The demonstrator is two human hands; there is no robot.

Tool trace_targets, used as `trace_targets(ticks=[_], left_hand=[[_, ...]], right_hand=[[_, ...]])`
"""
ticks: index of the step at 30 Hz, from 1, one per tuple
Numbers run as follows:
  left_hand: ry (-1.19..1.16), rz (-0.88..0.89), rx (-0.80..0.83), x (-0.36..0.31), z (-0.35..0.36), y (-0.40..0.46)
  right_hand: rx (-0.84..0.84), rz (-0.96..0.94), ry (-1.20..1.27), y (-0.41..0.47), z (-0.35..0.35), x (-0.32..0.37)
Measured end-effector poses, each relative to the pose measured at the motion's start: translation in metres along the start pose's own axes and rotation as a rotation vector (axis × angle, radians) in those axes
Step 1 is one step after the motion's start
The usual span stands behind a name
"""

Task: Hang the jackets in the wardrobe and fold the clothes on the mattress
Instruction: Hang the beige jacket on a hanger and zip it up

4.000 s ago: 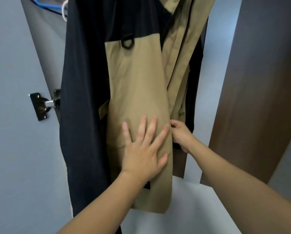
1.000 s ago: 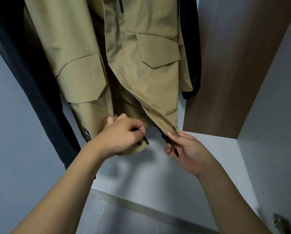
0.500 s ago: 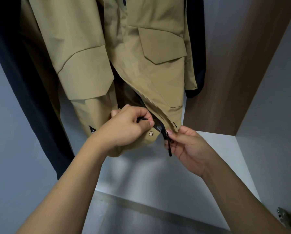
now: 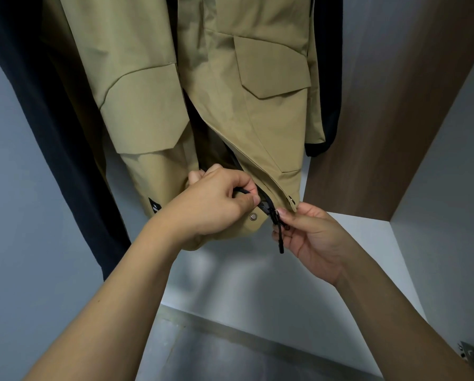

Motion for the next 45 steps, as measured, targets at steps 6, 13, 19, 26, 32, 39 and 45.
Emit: trace_targets(ticks=[6, 13, 19, 26, 32, 39, 45], left_hand=[[-0.004, -0.004, -0.055, -0.002, -0.006, -0.002], [0.017, 0.029, -0.069, -0.005, -0.011, -0.003], [0.011, 0.000, -0.023, -0.004, -0.008, -0.005], [0.013, 0.039, -0.052, -0.006, -0.017, -0.005], [0.018, 0.013, -0.031, -0.007, -0.013, -0.006], [0.016, 0.003, -0.032, -0.011, -0.011, -0.008], [-0.013, 0.039, -0.104, -0.018, -0.008, -0.010]], right_hand=[[-0.007, 0.010, 0.032, 0.000, 0.000, -0.001], [-0.006, 0.022, 0.042, 0.000, -0.002, -0.001], [-0.015, 0.034, 0.070, 0.000, -0.001, -0.003], [-0.009, 0.037, 0.055, -0.001, 0.000, -0.001], [-0.003, 0.041, 0.050, -0.001, 0.001, -0.003], [-0.022, 0.028, 0.004, -0.003, 0.000, 0.000], [-0.100, -0.044, -0.050, -0.001, -0.002, 0.006]])
Point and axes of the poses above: each hand's wrist, its own y-axis towards the middle knuckle, its own z-axis out of the palm, x = y × z, the point moved 8 cm from there along y, towards the middle knuckle, and after that the axes turned 11 degrees about y, right-handed, at the moved point
